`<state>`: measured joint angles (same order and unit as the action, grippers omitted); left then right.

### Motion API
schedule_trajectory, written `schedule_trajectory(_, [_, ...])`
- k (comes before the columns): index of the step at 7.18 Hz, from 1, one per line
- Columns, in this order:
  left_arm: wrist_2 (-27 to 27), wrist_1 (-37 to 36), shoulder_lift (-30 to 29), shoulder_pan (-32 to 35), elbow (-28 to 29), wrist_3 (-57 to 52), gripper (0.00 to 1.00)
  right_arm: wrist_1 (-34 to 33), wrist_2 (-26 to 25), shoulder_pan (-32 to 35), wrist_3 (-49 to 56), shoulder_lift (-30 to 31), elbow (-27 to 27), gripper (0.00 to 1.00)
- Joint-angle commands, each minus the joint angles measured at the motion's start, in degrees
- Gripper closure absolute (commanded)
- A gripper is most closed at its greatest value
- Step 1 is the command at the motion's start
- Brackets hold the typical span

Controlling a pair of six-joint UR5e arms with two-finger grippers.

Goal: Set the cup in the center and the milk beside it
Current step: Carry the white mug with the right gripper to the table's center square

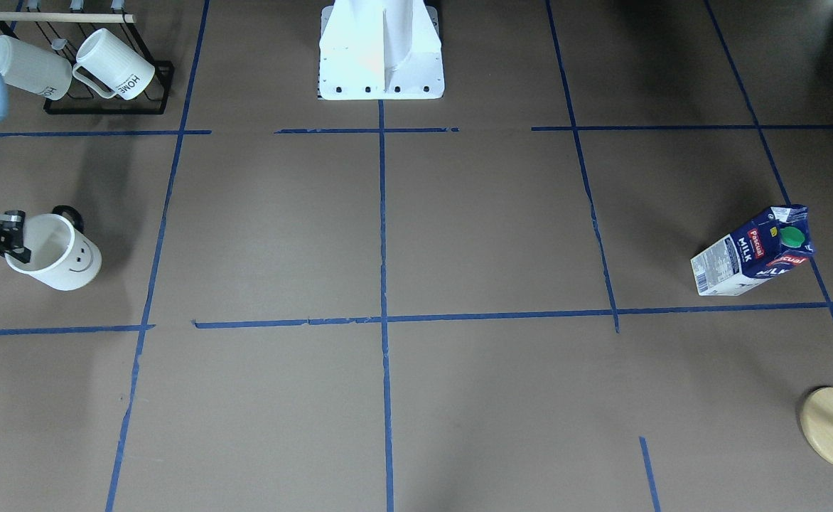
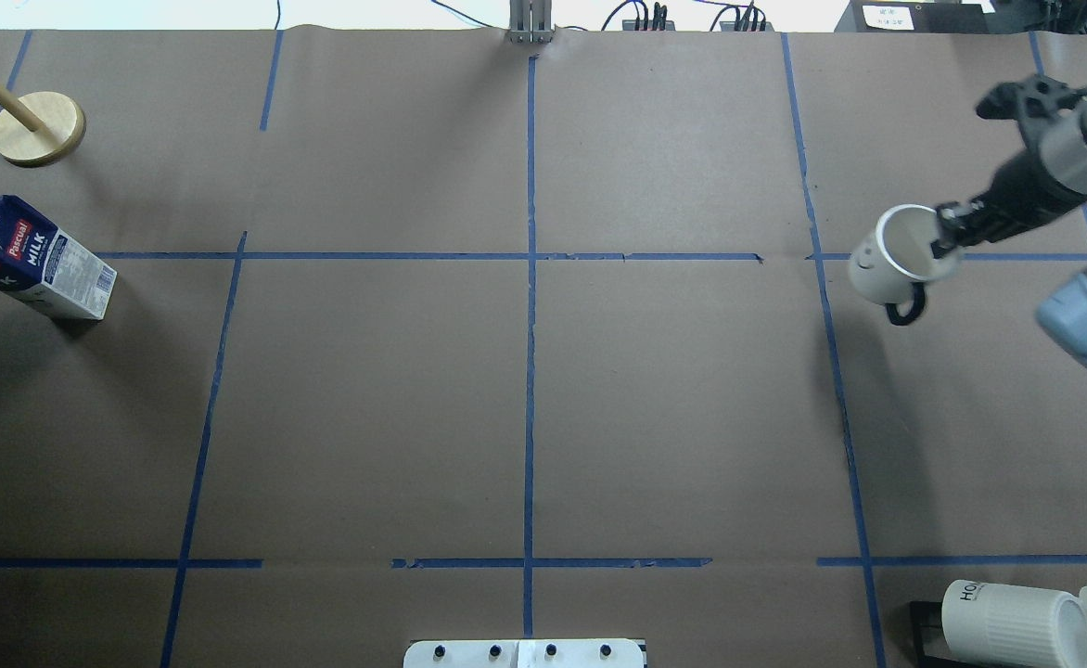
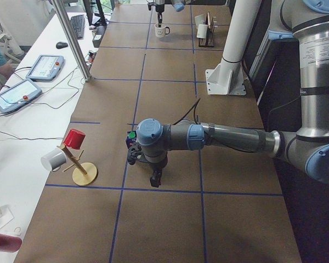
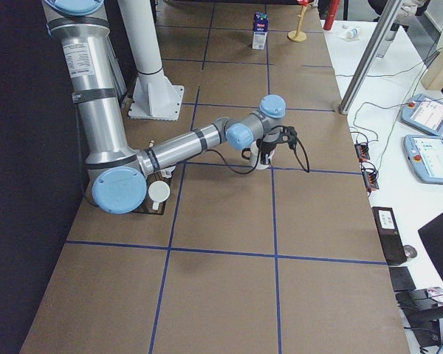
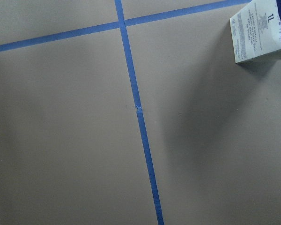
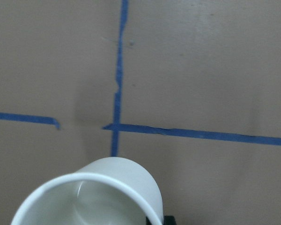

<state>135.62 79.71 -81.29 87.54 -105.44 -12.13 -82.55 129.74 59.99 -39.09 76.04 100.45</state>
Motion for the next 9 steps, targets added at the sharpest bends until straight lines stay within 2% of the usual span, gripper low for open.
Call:
schedule_trajectory(1, [0.0,0.0,0.0,0.0,-0.2,0.0,0.00,-9.5,-7.6,-11.4,-15.2,-14.2,-0.8,1.00])
schedule_trajectory(2, [0.0,0.0,0.0,0.0,-0.3,0.0,0.00,-9.6,-12.5,-16.1,-23.4,-23.0,-7.2,1.00])
schedule_trajectory(3, [0.0,0.0,0.0,0.0,-0.2,0.0,0.00,-9.0,-14.1,-18.7,-27.1,-29.0,-13.1,1.00])
schedule_trajectory(4, [0.0,0.0,0.0,0.0,-0.2,0.0,0.00,-8.9,-15.6,-20.2,-28.1,-31.2,-14.7,1.00])
schedule_trajectory(6, [0.0,-0.1,0.0,0.0,0.0,0.0,0.00,-6.2,-19.1,-23.6,-28.0,-31.0,-15.4,1.00])
schedule_trajectory(9, [0.0,0.0,0.0,0.0,0.6,-0.1,0.00,-1.4,-20.1,-24.7,-28.8,-31.0,-18.6,0.96])
